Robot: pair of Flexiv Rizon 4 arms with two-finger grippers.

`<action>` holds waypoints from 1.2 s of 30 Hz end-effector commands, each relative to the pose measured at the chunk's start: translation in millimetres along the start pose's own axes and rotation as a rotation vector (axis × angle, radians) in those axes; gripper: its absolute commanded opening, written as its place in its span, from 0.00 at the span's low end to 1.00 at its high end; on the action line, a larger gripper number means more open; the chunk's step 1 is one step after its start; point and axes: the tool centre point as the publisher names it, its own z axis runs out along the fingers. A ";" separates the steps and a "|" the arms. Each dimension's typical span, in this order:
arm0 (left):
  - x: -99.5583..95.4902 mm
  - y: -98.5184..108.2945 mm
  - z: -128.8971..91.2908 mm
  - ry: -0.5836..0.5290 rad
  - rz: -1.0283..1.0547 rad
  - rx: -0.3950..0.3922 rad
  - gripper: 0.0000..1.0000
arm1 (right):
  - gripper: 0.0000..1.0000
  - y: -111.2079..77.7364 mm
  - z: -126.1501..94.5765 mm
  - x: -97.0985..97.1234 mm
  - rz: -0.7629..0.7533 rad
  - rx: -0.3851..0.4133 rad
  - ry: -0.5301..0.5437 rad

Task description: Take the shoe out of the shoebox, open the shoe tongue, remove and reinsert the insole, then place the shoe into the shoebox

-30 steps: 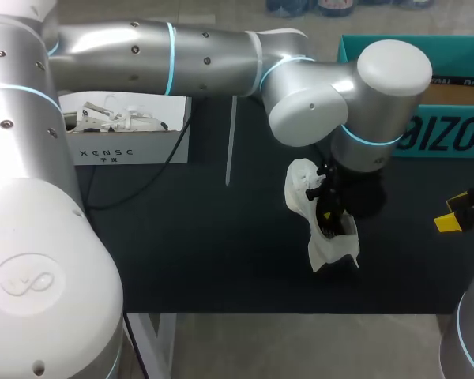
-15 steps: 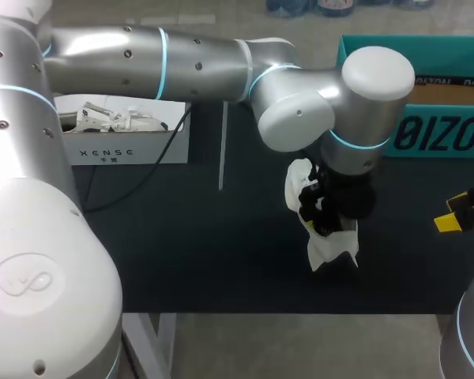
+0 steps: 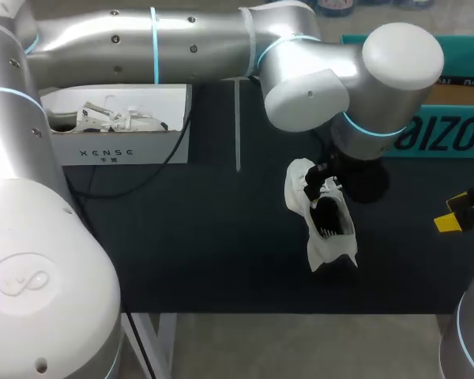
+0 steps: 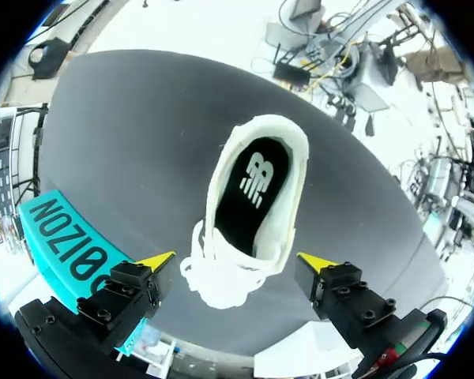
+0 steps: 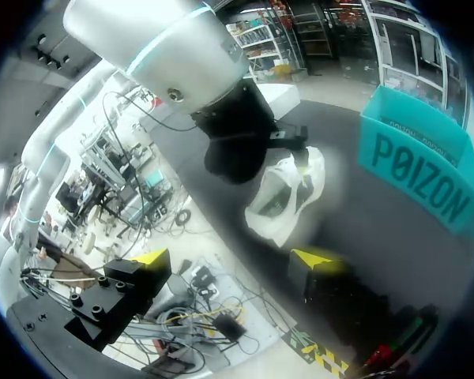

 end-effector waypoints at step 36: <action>90.7 -66.9 -54.1 0.339 -0.832 0.305 1.00 | 1.00 -7.9 -3.8 9.3 0.000 -0.012 -0.041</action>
